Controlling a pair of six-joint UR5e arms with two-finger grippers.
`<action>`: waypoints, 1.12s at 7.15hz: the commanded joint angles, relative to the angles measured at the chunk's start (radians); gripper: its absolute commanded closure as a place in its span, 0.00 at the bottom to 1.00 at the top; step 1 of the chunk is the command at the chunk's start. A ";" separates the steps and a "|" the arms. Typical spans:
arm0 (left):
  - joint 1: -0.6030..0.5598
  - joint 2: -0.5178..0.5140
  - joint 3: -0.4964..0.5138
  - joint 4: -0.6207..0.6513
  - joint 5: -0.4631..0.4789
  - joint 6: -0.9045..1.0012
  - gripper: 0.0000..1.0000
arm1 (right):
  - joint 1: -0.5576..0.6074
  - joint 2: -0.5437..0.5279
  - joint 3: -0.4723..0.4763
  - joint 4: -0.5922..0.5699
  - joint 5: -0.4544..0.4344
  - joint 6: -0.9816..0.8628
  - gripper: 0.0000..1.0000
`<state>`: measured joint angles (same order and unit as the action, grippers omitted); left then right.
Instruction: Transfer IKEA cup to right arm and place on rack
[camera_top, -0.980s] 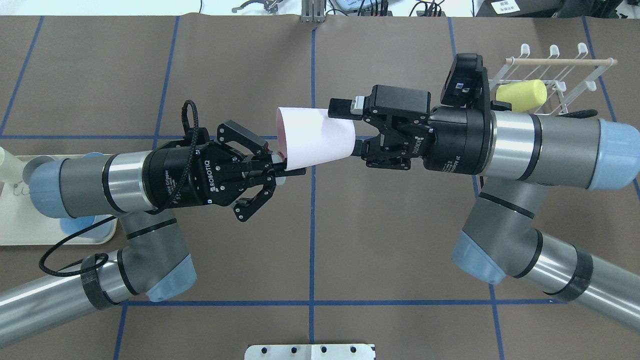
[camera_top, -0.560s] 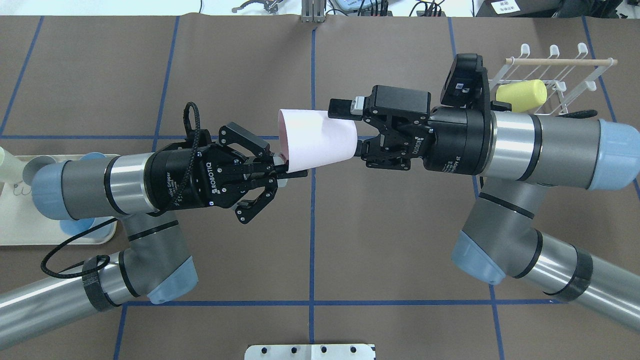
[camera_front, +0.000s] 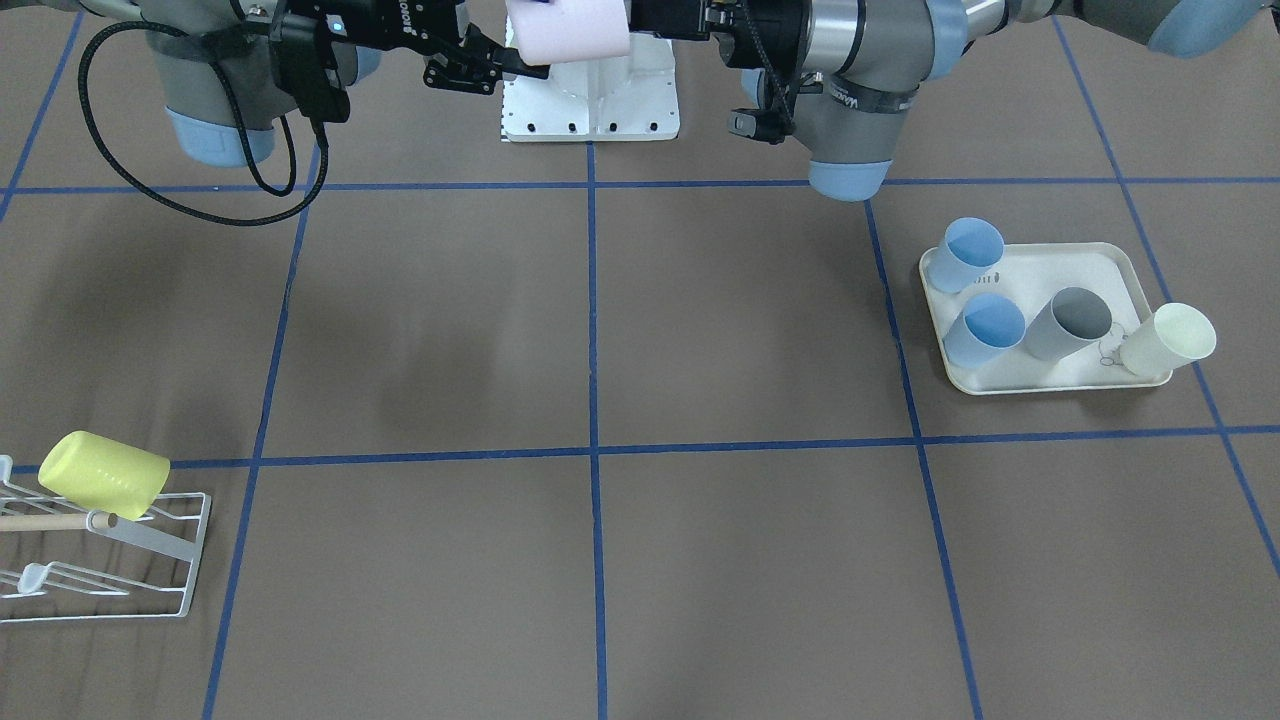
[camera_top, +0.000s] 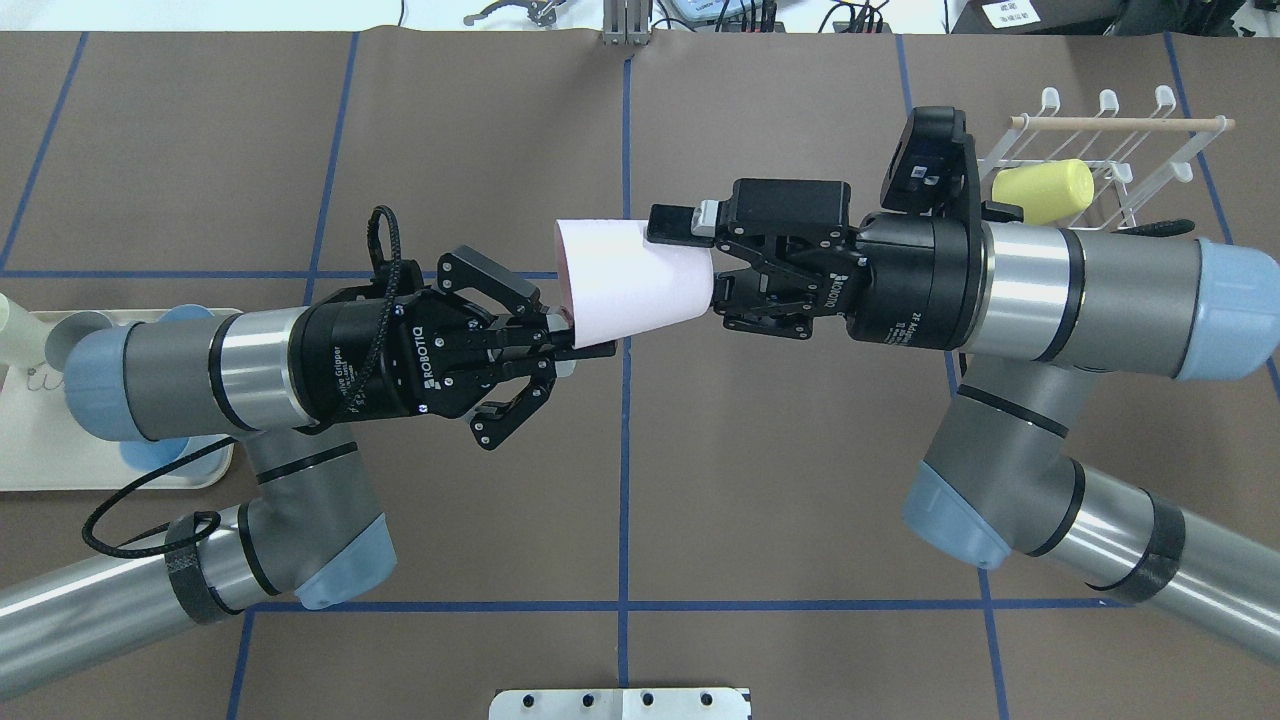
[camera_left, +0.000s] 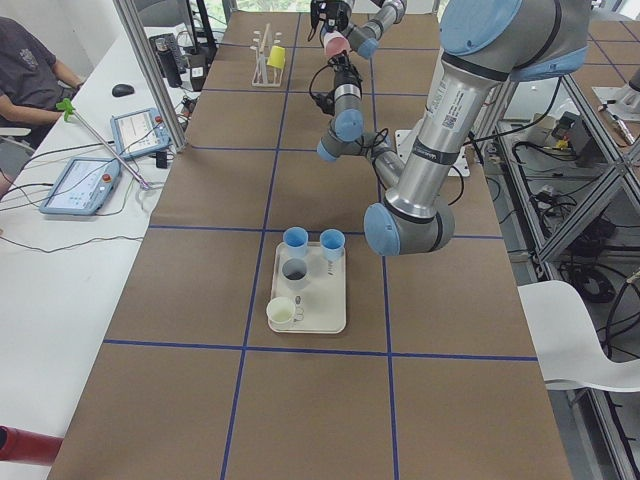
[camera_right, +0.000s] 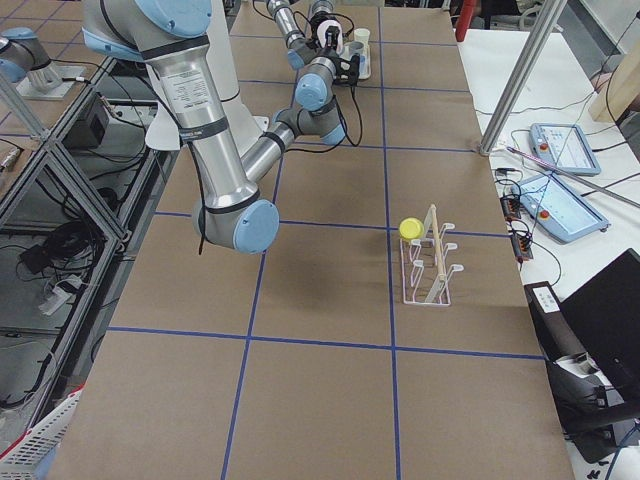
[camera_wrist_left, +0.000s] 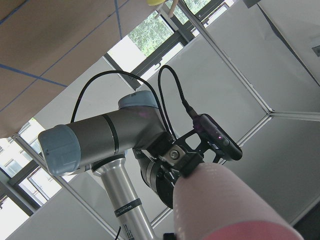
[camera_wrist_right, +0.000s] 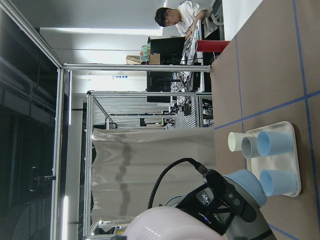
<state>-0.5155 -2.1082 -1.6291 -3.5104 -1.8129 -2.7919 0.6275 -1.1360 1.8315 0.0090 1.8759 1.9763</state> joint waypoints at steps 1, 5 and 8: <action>-0.001 0.002 0.000 -0.001 0.006 0.003 0.37 | 0.000 -0.001 0.000 0.006 0.000 0.001 0.60; -0.064 0.085 -0.009 0.010 0.012 0.053 0.19 | 0.005 -0.002 0.002 0.012 -0.038 -0.001 0.64; -0.272 0.172 0.009 0.096 -0.163 0.189 0.01 | 0.146 -0.013 -0.088 -0.015 -0.063 -0.017 0.68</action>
<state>-0.6937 -1.9587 -1.6293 -3.4746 -1.8662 -2.6785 0.6976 -1.1456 1.7948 0.0108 1.8126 1.9652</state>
